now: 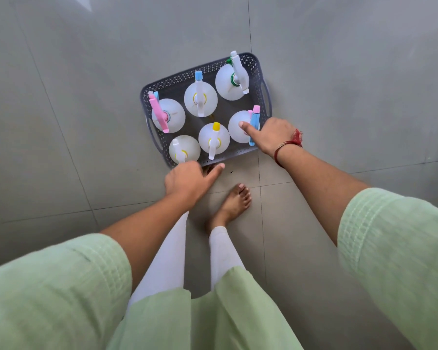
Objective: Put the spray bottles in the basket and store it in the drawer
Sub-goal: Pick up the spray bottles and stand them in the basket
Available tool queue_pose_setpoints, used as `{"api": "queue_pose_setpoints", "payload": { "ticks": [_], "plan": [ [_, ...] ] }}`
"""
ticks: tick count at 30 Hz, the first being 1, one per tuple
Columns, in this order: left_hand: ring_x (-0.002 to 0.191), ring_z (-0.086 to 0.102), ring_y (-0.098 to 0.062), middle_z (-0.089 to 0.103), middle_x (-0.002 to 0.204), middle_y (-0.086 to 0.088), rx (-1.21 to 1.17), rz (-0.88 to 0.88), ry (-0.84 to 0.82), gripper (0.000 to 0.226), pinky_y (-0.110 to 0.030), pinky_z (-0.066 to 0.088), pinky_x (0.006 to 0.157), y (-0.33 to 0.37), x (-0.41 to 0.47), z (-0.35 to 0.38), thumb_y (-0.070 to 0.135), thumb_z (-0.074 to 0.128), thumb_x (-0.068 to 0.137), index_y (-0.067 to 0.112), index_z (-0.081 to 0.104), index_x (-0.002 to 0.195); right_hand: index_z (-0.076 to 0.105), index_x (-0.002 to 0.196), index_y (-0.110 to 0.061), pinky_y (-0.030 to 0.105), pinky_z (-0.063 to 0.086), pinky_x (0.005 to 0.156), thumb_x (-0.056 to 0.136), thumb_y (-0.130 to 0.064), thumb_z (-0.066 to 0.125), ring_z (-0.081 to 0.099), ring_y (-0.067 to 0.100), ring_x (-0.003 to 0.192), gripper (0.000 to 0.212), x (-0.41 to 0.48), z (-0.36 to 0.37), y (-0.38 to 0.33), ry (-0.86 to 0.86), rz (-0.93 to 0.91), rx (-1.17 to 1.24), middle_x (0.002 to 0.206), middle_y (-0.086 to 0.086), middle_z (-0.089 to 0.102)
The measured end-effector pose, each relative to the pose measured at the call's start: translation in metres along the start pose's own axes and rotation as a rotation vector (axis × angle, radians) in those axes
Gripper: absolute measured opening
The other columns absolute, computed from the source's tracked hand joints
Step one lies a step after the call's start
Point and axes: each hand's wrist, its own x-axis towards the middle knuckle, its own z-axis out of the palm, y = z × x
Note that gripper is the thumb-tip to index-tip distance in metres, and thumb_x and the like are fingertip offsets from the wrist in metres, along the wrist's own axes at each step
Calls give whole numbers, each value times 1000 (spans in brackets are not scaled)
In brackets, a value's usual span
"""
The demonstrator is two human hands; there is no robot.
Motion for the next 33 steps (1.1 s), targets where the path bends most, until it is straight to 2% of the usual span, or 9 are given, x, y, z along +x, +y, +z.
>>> {"api": "queue_pose_setpoints", "payload": {
  "ticks": [4, 13, 16, 19, 24, 27, 29, 31, 33],
  "plan": [
    [97, 63, -37, 68, 99, -17, 0, -27, 67, 63, -32, 36, 67, 26, 33, -9, 69, 40, 84, 10, 62, 85, 50, 76, -12, 31, 36, 61, 81, -76, 40, 50, 28, 72, 65, 4, -3, 1, 20, -24, -30, 77, 8, 52],
    [111, 58, -37, 62, 120, -18, 38, -49, -65, 43, -33, 38, 74, 54, 69, -14, 39, 46, 92, 4, 58, 116, 63, 108, -8, 30, 39, 67, 92, -48, 46, 63, 33, 95, 46, 13, 7, -6, 33, -108, -118, 105, 14, 67],
    [109, 58, -38, 63, 117, -19, -44, -97, -80, 42, -33, 40, 76, 53, 69, -12, 37, 46, 91, 3, 59, 112, 63, 109, -8, 30, 39, 68, 91, -42, 48, 63, 33, 96, 41, 16, 6, -12, 58, -98, -72, 107, 14, 67],
    [101, 64, -36, 69, 107, -18, -156, -138, -132, 53, -35, 51, 87, 52, 67, -10, 48, 43, 89, 2, 63, 107, 63, 107, -9, 31, 40, 69, 89, -45, 48, 63, 32, 94, 43, 17, 3, -11, 67, -76, -50, 105, 13, 67],
    [90, 67, -34, 71, 89, -15, -221, -128, -171, 82, -37, 53, 83, 40, 50, -18, 80, 39, 74, 4, 66, 88, 55, 73, -14, 29, 37, 59, 77, -81, 38, 52, 27, 71, 69, 5, -7, -10, 72, -2, 10, 75, 6, 55],
    [74, 58, -30, 58, 68, -10, -148, -74, -50, 74, -31, 40, 63, 21, 30, -33, 84, 40, 71, 12, 50, 60, 45, 58, -15, 24, 28, 51, 74, -87, 30, 51, 27, 65, 75, -4, -21, -6, 144, 69, 116, 62, 1, 50],
    [57, 49, -27, 47, 53, -6, -189, -71, 81, 74, -30, 30, 50, 5, 17, -46, 81, 39, 74, 12, 39, 50, 44, 57, -14, 27, 31, 56, 79, -81, 30, 53, 28, 68, 73, -5, -29, 0, 219, 77, 217, 64, 4, 52],
    [45, 36, -21, 34, 44, -2, -303, -73, 250, 73, -30, 22, 44, -15, 8, -58, 75, 39, 79, 9, 33, 49, 49, 63, -15, 31, 37, 64, 88, -70, 33, 57, 31, 78, 62, -2, -34, 4, 295, 35, 308, 78, 10, 59],
    [45, 25, -21, 25, 44, -4, -465, -110, 440, 65, -33, 21, 46, -34, 9, -66, 64, 43, 85, 11, 29, 49, 59, 86, -13, 35, 42, 78, 94, -57, 38, 57, 32, 99, 50, 5, -36, 7, 334, -16, 364, 103, 14, 61]
  ]
}}
